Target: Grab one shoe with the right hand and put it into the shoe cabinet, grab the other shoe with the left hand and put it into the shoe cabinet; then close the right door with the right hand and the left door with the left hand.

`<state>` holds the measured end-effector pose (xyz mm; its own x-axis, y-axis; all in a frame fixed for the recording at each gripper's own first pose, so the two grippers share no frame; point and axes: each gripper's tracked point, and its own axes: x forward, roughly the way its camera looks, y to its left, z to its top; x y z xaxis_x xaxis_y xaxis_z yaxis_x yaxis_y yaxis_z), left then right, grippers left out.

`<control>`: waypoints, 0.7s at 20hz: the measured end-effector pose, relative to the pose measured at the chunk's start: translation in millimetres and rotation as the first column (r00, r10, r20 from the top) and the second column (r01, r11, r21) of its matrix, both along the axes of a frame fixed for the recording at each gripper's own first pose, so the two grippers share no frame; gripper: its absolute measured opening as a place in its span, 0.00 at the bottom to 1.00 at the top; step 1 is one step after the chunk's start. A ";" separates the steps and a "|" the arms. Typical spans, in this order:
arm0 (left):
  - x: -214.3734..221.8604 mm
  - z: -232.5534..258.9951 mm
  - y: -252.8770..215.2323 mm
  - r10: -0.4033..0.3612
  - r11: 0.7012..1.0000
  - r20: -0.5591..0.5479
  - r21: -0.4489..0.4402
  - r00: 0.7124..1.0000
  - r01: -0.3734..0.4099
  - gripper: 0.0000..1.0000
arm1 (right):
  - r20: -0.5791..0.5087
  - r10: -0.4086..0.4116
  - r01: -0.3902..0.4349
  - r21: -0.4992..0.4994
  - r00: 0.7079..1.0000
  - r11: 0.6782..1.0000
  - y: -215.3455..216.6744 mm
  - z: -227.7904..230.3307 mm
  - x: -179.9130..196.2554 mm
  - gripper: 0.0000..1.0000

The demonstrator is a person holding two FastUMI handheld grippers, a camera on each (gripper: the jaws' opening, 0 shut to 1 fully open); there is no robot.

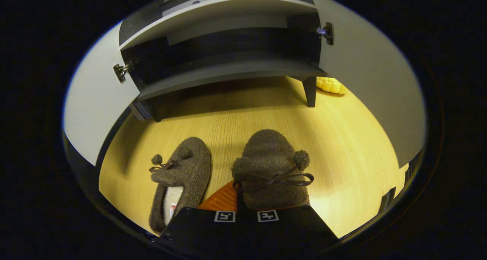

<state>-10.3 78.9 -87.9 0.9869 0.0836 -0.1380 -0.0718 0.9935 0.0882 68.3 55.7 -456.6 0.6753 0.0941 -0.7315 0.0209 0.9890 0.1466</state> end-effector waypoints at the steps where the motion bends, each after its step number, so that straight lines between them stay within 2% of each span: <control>1: 1.3 -0.9 -1.9 -0.007 1.000 0.001 -0.004 1.000 0.007 0.95 | 0.014 0.000 0.000 0.012 1.000 1.000 -1.3 17.3 -1.6 0.06; 4: 4.1 -5.1 -7.9 -0.030 0.999 0.003 -0.028 1.000 0.030 0.95 | 0.066 0.019 -0.022 0.032 0.998 0.999 -2.4 70.6 -0.9 0.06; 10: 15.3 -12.7 -16.6 -0.056 0.997 0.005 -0.051 0.998 0.057 0.95 | 0.208 0.085 -0.080 -0.034 0.974 0.996 8.2 193.4 16.1 0.06; 14: 21.4 -12.7 -23.6 -0.072 0.996 0.011 -0.052 0.997 0.072 0.95 | 0.292 0.106 -0.100 -0.035 0.950 0.994 23.6 270.7 57.4 0.06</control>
<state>11.1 55.2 -100.6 0.9913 0.0051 -0.1317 -0.0003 0.9993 0.0361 125.7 79.3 -186.0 0.8478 0.1619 -0.5050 -0.1221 0.9863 0.1112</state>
